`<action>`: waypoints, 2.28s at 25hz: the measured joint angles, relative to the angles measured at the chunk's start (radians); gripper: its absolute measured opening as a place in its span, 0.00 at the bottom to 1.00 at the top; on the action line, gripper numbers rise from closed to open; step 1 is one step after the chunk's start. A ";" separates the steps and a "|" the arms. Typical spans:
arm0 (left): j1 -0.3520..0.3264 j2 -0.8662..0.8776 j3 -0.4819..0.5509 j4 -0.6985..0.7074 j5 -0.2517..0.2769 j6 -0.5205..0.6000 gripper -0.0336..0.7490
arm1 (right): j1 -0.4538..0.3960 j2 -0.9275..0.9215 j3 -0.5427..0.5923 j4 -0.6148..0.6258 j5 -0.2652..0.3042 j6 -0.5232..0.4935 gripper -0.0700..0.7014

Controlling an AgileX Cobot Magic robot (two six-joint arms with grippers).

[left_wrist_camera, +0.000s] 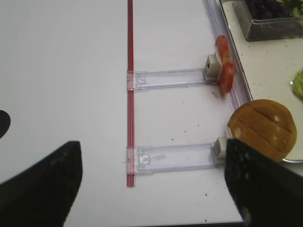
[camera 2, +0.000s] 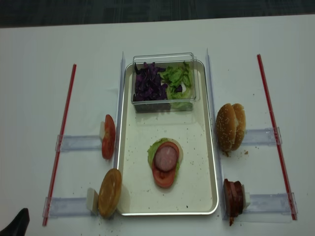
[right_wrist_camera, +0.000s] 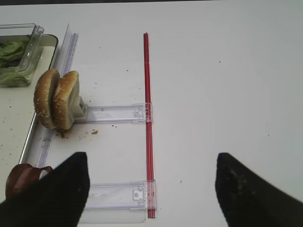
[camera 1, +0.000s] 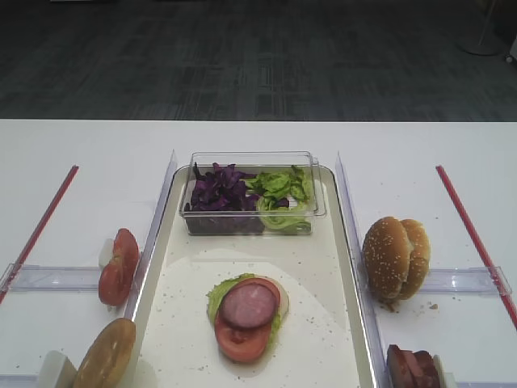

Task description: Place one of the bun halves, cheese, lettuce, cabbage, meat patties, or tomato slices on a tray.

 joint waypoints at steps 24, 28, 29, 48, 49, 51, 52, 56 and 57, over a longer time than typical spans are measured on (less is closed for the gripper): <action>0.000 0.000 0.000 0.000 0.000 0.000 0.76 | 0.000 0.000 0.000 0.000 0.000 0.000 0.83; 0.000 0.000 0.000 0.000 0.000 0.000 0.76 | 0.000 0.000 0.000 0.000 0.000 0.000 0.83; 0.000 0.000 0.000 0.000 0.000 0.000 0.76 | 0.000 0.000 0.000 0.000 0.000 0.000 0.83; 0.000 0.000 0.000 0.000 0.000 0.000 0.76 | 0.000 0.000 0.000 0.000 0.000 0.000 0.83; 0.000 0.000 0.000 0.000 0.000 0.000 0.76 | 0.000 0.000 0.000 0.000 0.000 0.000 0.83; 0.000 0.000 0.000 0.000 0.000 0.000 0.76 | 0.000 0.000 0.000 0.000 0.000 0.000 0.83; 0.000 0.000 0.000 0.000 0.000 0.000 0.76 | 0.000 0.000 0.000 0.000 0.000 0.000 0.83; 0.000 0.000 0.000 0.000 0.000 0.000 0.76 | 0.000 0.000 0.000 0.000 0.000 0.000 0.83; 0.000 0.000 0.000 0.000 0.000 0.000 0.76 | 0.000 0.000 0.000 0.000 0.000 0.000 0.83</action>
